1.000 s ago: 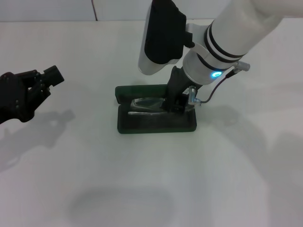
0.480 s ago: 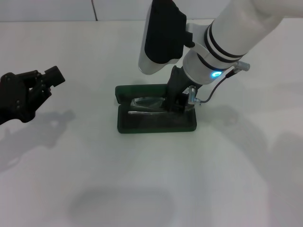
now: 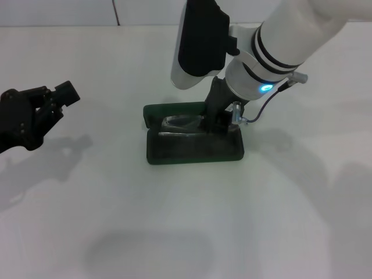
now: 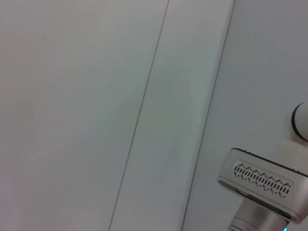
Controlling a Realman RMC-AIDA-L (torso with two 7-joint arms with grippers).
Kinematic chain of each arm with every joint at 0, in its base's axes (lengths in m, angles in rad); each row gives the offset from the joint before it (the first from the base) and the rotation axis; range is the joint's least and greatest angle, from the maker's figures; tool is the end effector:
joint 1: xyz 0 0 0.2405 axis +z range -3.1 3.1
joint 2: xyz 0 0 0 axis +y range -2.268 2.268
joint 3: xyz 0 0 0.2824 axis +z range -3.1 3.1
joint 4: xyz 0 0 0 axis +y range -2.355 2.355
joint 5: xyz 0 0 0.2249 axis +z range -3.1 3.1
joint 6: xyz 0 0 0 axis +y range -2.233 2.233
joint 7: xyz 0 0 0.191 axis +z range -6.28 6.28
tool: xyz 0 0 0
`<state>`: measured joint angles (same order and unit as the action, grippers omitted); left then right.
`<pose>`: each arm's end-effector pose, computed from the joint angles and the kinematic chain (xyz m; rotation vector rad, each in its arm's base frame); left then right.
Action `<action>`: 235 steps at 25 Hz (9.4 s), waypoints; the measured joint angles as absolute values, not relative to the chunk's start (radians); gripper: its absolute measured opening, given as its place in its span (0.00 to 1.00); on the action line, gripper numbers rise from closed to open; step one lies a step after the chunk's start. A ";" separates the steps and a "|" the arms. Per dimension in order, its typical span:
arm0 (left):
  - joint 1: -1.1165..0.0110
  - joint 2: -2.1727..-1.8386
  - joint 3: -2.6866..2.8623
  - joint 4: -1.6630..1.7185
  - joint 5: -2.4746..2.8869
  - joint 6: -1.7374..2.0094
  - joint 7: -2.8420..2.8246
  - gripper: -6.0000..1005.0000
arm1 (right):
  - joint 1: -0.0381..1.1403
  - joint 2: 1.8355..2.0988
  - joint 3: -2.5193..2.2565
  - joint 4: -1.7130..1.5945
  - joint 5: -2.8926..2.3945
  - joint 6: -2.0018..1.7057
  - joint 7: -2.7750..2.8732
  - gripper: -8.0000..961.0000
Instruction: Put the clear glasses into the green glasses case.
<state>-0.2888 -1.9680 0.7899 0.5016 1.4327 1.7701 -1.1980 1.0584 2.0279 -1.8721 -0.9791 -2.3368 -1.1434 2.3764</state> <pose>-0.3043 0.3100 0.0242 -2.3651 -0.5621 -1.2172 0.0834 0.4330 -0.1598 -2.8320 -0.0369 -0.5633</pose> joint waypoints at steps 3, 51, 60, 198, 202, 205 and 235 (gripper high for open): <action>-0.291 -1.968 0.790 0.502 1.433 1.770 -1.198 0.08 | 1.058 2.028 -1.876 -0.980 -2.337 -1.138 2.376 0.14; -0.293 -1.966 0.788 0.508 1.425 1.779 -1.206 0.10 | 0.657 2.019 -1.597 -1.534 -2.387 -1.294 2.360 0.16; -0.347 -1.967 0.791 0.514 1.423 1.811 -1.238 0.10 | 0.351 2.017 -1.156 -1.656 -2.122 -1.330 2.151 0.16; -0.465 -2.057 0.946 0.567 1.608 1.761 -1.196 0.20 | 0.328 2.022 -0.957 -1.082 -1.734 -1.502 1.678 0.17; -0.430 -2.037 0.945 0.570 1.549 1.856 -1.129 0.25 | 0.332 2.022 -0.987 -0.988 -1.567 -1.660 1.540 0.22; -0.425 -2.028 0.950 0.568 1.562 1.873 -1.142 0.34 | 0.336 2.023 -1.034 -0.945 -1.492 -1.734 1.479 0.35; -0.413 -1.960 0.949 0.565 1.643 1.972 -1.261 0.66 | 0.388 2.023 -1.319 -0.944 -1.472 -1.695 1.470 0.83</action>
